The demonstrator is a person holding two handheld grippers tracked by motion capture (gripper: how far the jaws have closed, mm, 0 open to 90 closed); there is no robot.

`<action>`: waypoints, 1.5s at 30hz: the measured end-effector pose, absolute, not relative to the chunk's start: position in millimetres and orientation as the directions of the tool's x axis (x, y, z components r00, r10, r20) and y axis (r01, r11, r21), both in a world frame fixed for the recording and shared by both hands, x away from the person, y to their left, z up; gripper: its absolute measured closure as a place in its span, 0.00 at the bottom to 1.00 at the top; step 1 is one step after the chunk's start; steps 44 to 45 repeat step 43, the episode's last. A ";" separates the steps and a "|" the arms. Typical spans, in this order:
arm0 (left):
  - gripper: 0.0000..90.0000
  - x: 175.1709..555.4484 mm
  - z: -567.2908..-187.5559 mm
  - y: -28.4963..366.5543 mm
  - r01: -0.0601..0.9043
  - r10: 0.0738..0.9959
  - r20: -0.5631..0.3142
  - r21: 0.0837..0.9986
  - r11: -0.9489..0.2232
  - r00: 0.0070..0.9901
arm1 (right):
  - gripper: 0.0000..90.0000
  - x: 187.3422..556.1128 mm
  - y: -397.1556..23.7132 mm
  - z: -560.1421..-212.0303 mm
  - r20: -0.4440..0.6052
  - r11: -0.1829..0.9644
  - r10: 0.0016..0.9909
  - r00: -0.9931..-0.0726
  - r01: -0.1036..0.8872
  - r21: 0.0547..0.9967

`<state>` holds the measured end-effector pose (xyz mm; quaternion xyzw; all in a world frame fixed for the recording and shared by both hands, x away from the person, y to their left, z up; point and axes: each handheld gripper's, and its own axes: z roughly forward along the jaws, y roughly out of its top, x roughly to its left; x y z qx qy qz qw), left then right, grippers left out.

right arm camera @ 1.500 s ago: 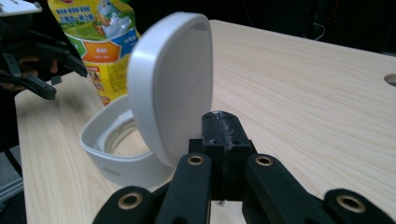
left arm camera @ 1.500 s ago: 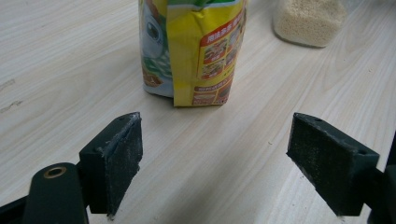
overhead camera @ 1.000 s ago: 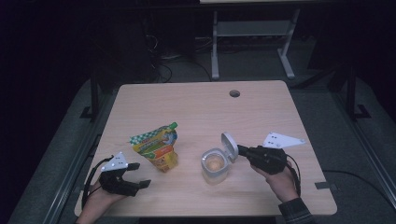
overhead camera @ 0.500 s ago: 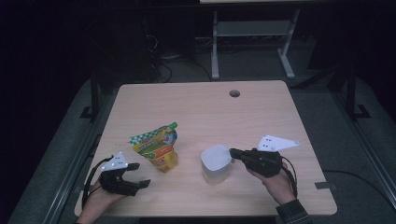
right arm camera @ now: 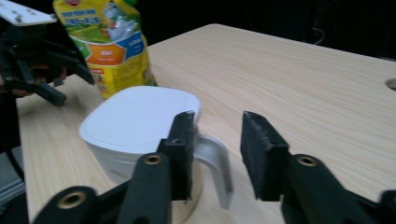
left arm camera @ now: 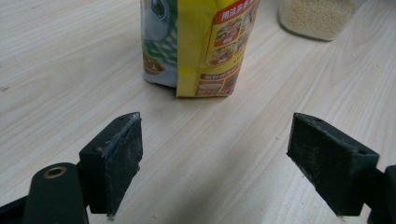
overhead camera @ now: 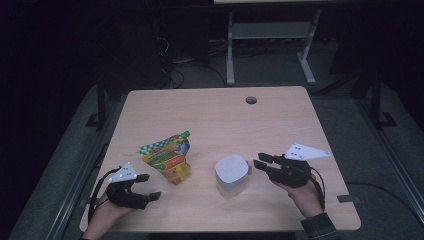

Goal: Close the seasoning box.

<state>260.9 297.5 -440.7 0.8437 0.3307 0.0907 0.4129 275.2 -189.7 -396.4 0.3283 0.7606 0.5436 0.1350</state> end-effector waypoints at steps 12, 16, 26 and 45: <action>0.20 262.1 -440.9 298.7 0.486 0.635 -0.127 0.760 -0.431 0.762 | 0.44 277.4 -215.5 -413.9 0.147 0.167 0.745 -0.650 0.396 0.903; 0.19 262.7 -440.4 299.2 0.486 0.635 -0.127 0.761 -0.431 0.762 | 0.37 276.1 -222.8 -422.6 0.147 0.162 0.767 -0.624 0.410 0.898; 0.19 263.0 -441.7 300.9 0.482 0.638 -0.117 0.761 -0.434 0.761 | 0.15 269.5 -230.6 -451.9 0.067 0.224 0.830 -0.553 0.442 0.869; 0.17 268.6 -449.5 300.1 0.481 0.636 -0.102 0.748 -0.458 0.765 | 0.15 259.6 -248.4 -471.9 0.074 0.214 0.860 -0.505 0.488 0.847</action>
